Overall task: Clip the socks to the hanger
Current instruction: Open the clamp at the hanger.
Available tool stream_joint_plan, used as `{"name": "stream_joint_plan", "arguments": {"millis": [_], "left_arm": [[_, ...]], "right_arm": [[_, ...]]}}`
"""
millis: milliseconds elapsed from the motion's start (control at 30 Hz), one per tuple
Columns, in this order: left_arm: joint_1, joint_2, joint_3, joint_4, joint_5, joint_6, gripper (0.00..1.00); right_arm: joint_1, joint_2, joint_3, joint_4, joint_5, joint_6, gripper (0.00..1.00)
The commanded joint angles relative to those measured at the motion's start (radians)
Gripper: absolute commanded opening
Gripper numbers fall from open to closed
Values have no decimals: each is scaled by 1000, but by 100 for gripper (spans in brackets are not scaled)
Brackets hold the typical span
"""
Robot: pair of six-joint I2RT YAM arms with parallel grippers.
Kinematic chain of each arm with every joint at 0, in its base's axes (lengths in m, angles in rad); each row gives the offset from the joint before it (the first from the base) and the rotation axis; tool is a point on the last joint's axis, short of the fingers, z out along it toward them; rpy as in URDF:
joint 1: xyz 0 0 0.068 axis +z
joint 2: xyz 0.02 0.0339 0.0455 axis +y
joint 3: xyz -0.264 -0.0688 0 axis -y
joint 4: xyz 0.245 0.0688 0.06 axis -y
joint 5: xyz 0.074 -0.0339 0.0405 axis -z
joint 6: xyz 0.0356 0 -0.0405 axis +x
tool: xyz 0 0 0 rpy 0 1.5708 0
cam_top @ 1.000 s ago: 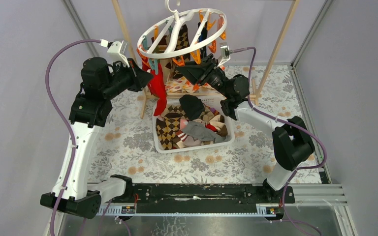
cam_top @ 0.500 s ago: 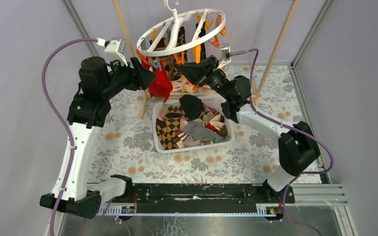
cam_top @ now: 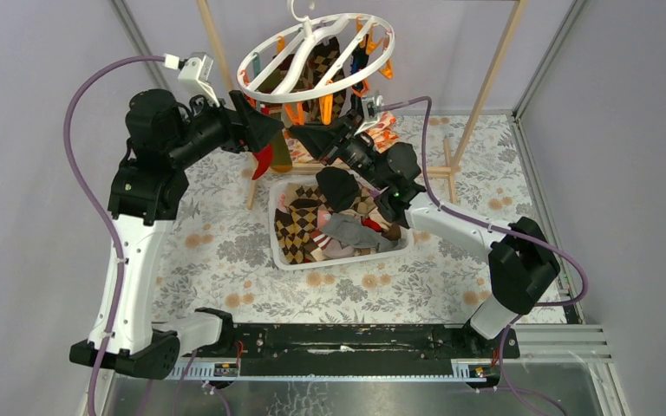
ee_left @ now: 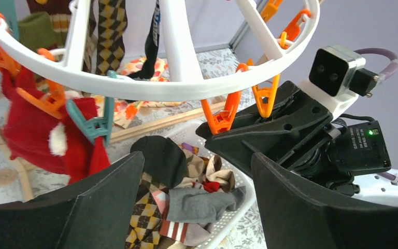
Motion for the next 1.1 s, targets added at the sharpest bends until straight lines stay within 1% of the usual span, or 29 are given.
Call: {"name": "stream_joint_plan", "arguments": {"millis": [0, 333, 567, 1067], "left_arm": [[-10, 45, 22, 31, 65, -57, 83], [-19, 84, 40, 124, 89, -114, 82], [-20, 86, 26, 181, 91, -148, 81], [-22, 127, 22, 209, 32, -146, 63]], "right_arm": [[41, -11, 67, -15, 58, -80, 0], [85, 12, 105, -80, 109, -153, 0], [99, 21, 120, -96, 121, -167, 0], [111, 26, 132, -113, 121, -175, 0]]}}
